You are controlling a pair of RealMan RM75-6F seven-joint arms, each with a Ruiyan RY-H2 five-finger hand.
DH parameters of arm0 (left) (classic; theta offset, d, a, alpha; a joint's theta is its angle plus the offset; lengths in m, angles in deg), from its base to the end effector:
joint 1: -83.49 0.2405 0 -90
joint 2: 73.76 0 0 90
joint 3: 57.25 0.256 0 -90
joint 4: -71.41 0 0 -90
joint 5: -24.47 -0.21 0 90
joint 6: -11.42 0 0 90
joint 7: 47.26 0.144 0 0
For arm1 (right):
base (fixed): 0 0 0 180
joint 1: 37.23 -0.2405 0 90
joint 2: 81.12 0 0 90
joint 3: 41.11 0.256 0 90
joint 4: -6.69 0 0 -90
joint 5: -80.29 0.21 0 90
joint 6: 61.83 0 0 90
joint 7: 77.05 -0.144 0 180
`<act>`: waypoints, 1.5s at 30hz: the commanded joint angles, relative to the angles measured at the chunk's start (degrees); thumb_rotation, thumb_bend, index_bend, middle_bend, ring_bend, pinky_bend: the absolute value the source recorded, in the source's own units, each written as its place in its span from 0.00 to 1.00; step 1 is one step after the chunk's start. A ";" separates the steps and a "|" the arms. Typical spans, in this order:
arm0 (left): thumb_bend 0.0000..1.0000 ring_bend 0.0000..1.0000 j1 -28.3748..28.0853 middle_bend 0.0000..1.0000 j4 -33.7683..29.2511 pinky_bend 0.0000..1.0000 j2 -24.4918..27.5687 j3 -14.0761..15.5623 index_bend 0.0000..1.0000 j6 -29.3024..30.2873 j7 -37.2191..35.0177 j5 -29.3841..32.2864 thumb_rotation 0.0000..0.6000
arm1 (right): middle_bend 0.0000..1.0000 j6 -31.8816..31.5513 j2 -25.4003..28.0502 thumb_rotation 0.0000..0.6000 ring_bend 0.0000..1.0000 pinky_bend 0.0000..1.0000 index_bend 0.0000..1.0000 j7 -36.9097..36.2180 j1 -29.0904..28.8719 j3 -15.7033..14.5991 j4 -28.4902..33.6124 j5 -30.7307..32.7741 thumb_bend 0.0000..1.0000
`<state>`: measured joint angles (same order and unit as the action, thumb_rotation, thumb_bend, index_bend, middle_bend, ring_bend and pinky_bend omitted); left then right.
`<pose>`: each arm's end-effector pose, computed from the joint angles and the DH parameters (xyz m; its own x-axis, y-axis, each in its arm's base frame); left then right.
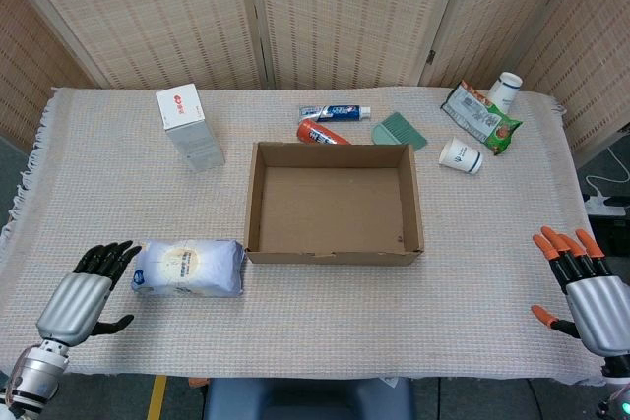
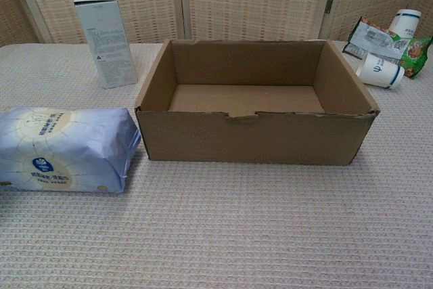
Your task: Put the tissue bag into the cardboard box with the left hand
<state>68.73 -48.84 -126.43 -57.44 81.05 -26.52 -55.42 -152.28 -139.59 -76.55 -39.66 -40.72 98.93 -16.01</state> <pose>-0.2163 0.1952 0.1409 0.4817 0.2657 0.8351 0.8755 -0.1870 -0.4455 -0.2997 -0.1574 0.1853 0.4949 0.0366 0.8682 -0.8568 -0.1463 0.4945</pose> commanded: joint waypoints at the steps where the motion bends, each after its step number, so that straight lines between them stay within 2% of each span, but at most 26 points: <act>1: 0.17 0.00 -1.28 0.00 -3.69 0.06 -4.43 -0.29 0.00 -0.33 7.10 3.90 1.00 | 0.03 -0.27 0.11 1.00 0.00 0.00 0.06 -0.29 0.05 0.07 0.07 -0.07 0.00; 9: 0.17 0.00 -4.27 0.00 -3.34 0.05 -14.72 -3.36 0.00 2.62 19.33 11.45 1.00 | 0.03 -0.15 0.42 1.00 0.00 0.00 0.06 -0.87 -0.02 0.05 0.08 0.03 0.00; 14: 0.17 0.00 -5.44 0.00 -2.66 0.05 -16.79 -4.42 0.00 3.14 21.43 14.10 1.00 | 0.03 -0.25 0.54 1.00 0.00 0.00 0.06 -1.08 -0.02 0.22 0.14 0.28 0.00; 19: 0.17 0.00 -8.81 0.00 2.18 0.05 -20.58 -6.12 0.00 2.19 25.25 18.50 1.00 | 0.03 -0.50 0.79 1.00 0.00 0.00 0.06 -1.35 0.06 0.37 0.20 0.47 0.00; 28: 0.17 0.00 -12.41 0.00 6.26 0.05 -22.02 -6.69 0.00 0.62 27.45 24.07 1.00 | 0.03 -0.42 0.83 1.00 0.00 0.00 0.06 -1.40 0.03 0.51 0.14 0.79 0.00; 45: 0.18 0.00 -16.89 0.00 11.19 0.05 -22.54 -5.84 0.00 -3.32 25.72 30.92 1.00 | 0.03 -0.64 0.70 1.00 0.00 0.00 0.06 -1.22 0.05 0.67 0.06 0.82 0.00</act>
<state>52.10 -37.90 -148.84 -63.33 77.97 -0.83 -24.78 -152.93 -138.89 -77.77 -39.61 -40.04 98.98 -15.19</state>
